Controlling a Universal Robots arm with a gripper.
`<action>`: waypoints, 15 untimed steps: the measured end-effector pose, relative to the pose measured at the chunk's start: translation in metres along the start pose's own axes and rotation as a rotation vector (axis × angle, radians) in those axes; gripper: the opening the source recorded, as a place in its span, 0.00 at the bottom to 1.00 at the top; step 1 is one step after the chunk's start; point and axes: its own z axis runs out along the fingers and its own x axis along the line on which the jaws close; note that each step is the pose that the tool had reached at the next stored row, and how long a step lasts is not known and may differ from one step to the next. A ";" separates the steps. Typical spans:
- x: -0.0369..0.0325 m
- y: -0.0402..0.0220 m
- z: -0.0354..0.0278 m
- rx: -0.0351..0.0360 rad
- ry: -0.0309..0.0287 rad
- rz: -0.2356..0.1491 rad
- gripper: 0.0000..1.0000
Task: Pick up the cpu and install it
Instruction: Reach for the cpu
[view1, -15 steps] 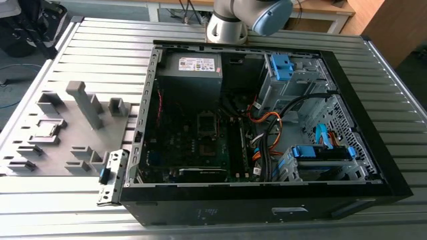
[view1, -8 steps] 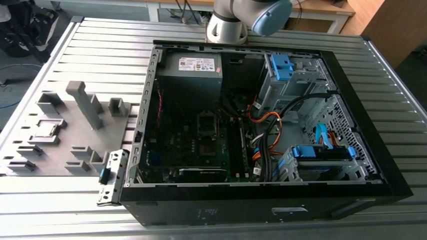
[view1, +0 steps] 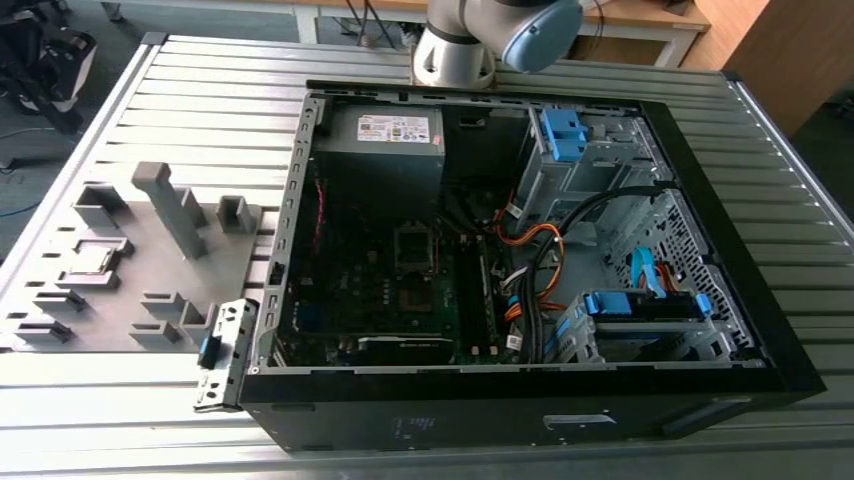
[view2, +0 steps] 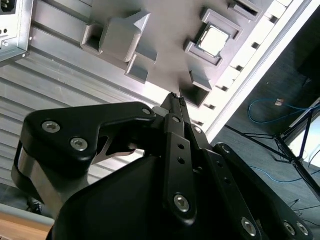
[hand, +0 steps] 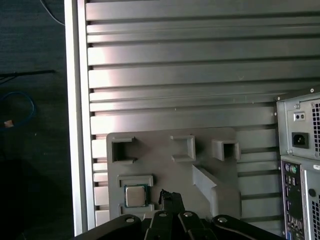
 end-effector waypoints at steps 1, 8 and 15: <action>0.0009 -0.0001 0.0009 -0.0001 0.0002 0.000 0.11; 0.0016 -0.0002 0.0015 0.0000 0.0004 0.000 0.11; 0.0011 -0.0099 0.0018 0.0000 0.0004 0.000 0.11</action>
